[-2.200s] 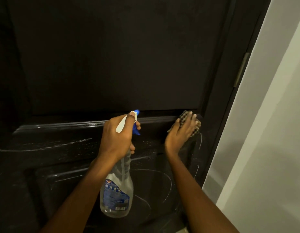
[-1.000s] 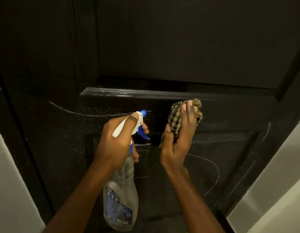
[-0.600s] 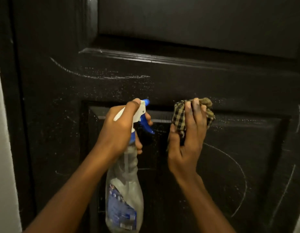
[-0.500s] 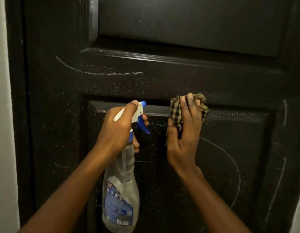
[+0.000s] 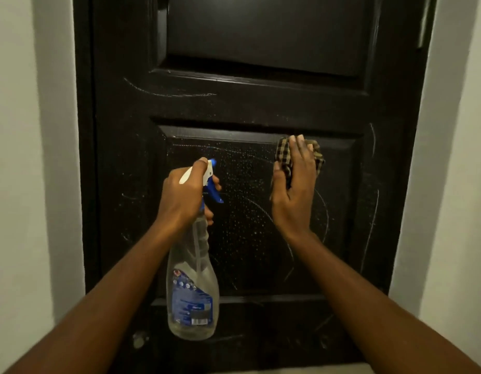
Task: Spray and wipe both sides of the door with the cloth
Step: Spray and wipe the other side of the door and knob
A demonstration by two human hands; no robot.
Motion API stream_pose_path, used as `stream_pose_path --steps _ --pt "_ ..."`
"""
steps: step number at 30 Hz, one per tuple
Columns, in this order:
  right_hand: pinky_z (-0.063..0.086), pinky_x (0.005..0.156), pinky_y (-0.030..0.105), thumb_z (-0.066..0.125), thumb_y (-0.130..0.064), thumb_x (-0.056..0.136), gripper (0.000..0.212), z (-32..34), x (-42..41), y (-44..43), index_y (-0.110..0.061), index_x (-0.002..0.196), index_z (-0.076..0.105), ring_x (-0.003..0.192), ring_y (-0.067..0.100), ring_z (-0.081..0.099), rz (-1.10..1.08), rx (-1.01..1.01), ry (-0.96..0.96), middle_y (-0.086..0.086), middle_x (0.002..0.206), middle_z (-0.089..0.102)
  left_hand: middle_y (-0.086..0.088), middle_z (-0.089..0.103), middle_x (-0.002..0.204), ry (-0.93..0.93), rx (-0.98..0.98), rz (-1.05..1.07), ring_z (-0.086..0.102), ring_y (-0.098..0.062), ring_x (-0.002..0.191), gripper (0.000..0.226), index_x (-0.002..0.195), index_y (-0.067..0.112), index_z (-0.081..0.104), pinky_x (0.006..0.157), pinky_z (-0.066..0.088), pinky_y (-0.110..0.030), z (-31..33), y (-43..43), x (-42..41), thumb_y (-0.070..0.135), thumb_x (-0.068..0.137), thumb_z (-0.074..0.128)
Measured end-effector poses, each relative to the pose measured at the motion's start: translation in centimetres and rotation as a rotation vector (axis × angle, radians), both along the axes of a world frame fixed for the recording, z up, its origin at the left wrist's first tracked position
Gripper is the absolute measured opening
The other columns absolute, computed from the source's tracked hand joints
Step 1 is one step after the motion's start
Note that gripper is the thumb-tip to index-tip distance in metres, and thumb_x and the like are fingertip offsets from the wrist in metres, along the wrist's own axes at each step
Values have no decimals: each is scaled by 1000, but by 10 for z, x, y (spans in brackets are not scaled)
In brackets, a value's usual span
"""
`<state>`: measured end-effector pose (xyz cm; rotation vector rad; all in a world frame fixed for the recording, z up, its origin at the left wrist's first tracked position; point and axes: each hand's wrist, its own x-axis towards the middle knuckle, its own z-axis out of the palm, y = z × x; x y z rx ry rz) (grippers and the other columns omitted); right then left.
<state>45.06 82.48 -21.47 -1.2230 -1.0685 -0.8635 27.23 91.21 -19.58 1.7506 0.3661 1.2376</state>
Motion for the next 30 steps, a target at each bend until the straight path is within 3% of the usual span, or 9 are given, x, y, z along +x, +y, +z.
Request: stream_pose_path --steps 3,5,10,17,23,30 --pt "12 126 39 43 -37 104 57 -7 -7 -12 -24 157 30 155 11 11 -28 24 54 -2 166 26 -9 74 85 10 -14 -1 62 -31 56 51 88 8 69 44 51 -30 -12 -19 -3 45 105 38" --pt "13 126 38 43 -36 103 56 -10 -9 -10 -24 156 31 154 11 13 -29 50 102 -1 165 28 -10 73 84 -3 -24 -10 61 -29 54 51 86 8 68 43 50 -29 -15 -24 -1 44 105 38" --pt "7 120 14 43 -35 103 54 -15 10 16 -26 155 29 153 6 15 -40 126 131 -1 164 30 -8 72 83 -4 10 -55 58 -20 44 52 89 5 67 41 50 -27 -15 -10 27 44 105 37" --pt "11 125 24 43 -35 103 52 6 75 64 -30 152 27 154 13 17 -22 154 50 2 164 30 -9 74 82 -37 18 -95 55 -27 40 53 84 4 69 42 50 -32 -1 40 73 43 104 40" --pt "17 127 43 43 -35 102 53 10 103 40 -29 152 28 154 14 18 -62 168 60 2 164 31 -9 75 83 0 70 -98 57 -27 44 51 86 5 70 42 49 -30 21 33 88 43 104 40" --pt "18 126 47 44 -34 102 54 26 151 -3 -28 153 28 155 17 18 -158 169 31 2 164 30 -7 74 88 107 55 -211 61 -23 52 52 91 11 69 50 52 -32 51 -6 143 51 102 38"
